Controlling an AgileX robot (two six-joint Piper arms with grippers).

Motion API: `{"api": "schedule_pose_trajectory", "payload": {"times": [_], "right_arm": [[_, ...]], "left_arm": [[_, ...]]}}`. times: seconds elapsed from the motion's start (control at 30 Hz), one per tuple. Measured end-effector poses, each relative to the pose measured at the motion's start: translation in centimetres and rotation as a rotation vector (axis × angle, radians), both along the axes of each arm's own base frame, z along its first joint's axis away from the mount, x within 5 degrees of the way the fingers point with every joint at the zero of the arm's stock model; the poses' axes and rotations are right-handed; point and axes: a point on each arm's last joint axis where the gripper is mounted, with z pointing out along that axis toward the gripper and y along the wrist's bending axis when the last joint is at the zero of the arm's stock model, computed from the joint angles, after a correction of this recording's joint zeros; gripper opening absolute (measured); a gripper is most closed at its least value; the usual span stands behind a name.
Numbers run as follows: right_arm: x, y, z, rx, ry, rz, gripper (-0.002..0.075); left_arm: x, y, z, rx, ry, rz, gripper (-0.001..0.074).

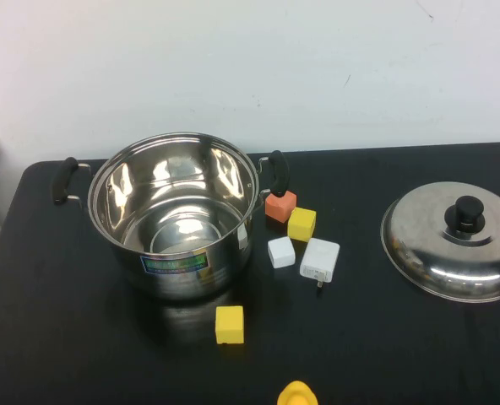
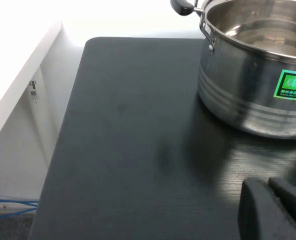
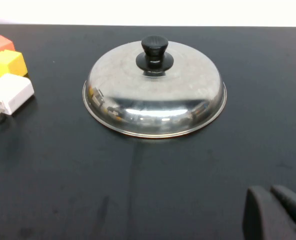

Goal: Cover the pot

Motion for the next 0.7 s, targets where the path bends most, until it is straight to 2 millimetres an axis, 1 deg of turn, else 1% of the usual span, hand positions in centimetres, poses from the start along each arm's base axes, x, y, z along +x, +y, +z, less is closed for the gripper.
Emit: {"api": "schedule_pose_trajectory", "payload": {"times": [0.57,0.7], "right_arm": [[0.0,0.0,0.0,0.0,0.0,0.0,-0.0002],[0.0,-0.09,0.0,-0.022,-0.001,-0.002,-0.0002]], "left_arm": [[0.0,0.0,0.0,0.0,0.0,0.0,-0.0002],[0.0,0.0,0.0,0.0,0.0,0.0,-0.0002]]}}
